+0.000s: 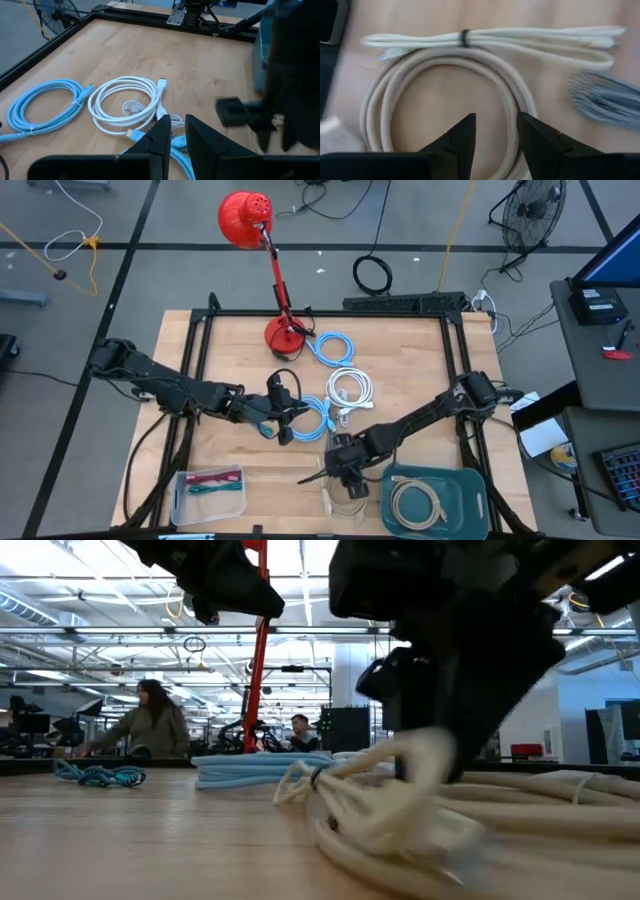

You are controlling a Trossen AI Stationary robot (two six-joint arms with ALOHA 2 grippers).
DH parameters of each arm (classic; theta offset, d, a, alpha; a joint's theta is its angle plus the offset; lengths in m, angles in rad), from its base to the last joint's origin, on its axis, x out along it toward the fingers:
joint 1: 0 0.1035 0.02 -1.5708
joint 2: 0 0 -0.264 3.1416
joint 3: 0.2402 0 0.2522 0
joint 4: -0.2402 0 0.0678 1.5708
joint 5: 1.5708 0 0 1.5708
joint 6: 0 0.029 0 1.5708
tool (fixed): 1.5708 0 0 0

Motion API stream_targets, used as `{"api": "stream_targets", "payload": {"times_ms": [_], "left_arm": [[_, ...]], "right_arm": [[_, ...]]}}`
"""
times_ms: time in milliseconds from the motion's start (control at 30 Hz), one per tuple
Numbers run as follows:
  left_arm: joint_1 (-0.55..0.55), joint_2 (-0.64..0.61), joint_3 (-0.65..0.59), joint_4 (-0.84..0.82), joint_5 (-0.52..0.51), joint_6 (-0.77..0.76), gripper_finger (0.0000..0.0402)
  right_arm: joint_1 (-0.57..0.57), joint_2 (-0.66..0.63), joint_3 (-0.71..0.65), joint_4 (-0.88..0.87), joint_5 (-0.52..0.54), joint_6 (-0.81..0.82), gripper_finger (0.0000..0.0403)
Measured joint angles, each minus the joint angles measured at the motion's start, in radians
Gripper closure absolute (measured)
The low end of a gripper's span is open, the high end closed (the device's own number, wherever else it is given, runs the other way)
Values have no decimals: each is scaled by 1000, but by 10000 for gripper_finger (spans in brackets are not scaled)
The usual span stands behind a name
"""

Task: Pick & Place USB Port
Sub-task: Put the brown charger cable into the blue bin

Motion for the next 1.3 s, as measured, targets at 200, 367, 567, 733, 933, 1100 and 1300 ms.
{"api": "stream_targets", "payload": {"times_ms": [200,367,567,733,933,1100,1300], "left_arm": [[0,0,0,0,2,0,341],[0,0,0,9,3,1,341],[1,0,0,10,4,2,341],[1,0,0,7,5,7,341],[1,0,0,8,5,7,341],[1,0,0,8,5,3,341],[1,0,0,8,5,3,341]], "right_arm": [[26,-74,3,-20,75,0,263],[32,-77,2,-46,128,-7,263],[4,-45,1,-69,156,-23,263],[-15,-45,-13,-71,152,-3,263],[-13,-45,-23,-72,129,25,263],[2,-45,-23,-71,122,31,263],[7,-45,-23,-70,122,45,263]]}}
